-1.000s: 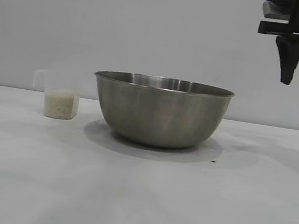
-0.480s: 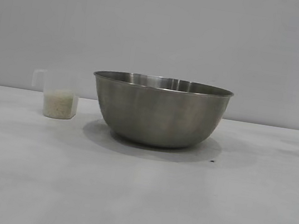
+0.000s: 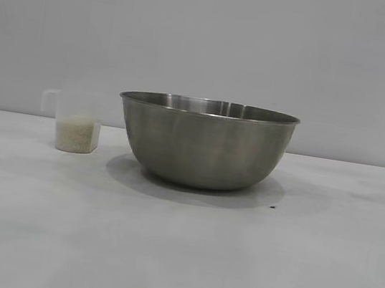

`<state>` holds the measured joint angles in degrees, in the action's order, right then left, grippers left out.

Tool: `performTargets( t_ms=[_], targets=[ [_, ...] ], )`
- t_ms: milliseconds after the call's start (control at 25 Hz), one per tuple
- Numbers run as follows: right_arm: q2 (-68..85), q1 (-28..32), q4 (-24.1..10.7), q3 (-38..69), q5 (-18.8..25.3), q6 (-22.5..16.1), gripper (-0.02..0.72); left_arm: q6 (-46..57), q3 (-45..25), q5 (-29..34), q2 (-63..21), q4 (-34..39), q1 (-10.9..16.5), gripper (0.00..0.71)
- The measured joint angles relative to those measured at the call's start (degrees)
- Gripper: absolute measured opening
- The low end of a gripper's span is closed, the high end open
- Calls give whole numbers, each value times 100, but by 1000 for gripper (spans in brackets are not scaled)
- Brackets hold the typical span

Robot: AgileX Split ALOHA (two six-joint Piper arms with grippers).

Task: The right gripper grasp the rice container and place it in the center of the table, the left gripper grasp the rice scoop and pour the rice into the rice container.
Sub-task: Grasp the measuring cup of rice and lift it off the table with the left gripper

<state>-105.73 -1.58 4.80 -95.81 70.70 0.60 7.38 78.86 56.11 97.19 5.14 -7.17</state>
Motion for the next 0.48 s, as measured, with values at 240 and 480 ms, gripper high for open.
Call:
performTargets(
  t_ms=[240, 480],
  targets=[
    [622, -21, 13, 527, -133, -10, 315, 0, 0, -1, 0, 0, 0, 233],
    [1062, -30, 13, 831, -232, -10, 315, 0, 0, -1, 0, 0, 0, 233]
  ],
)
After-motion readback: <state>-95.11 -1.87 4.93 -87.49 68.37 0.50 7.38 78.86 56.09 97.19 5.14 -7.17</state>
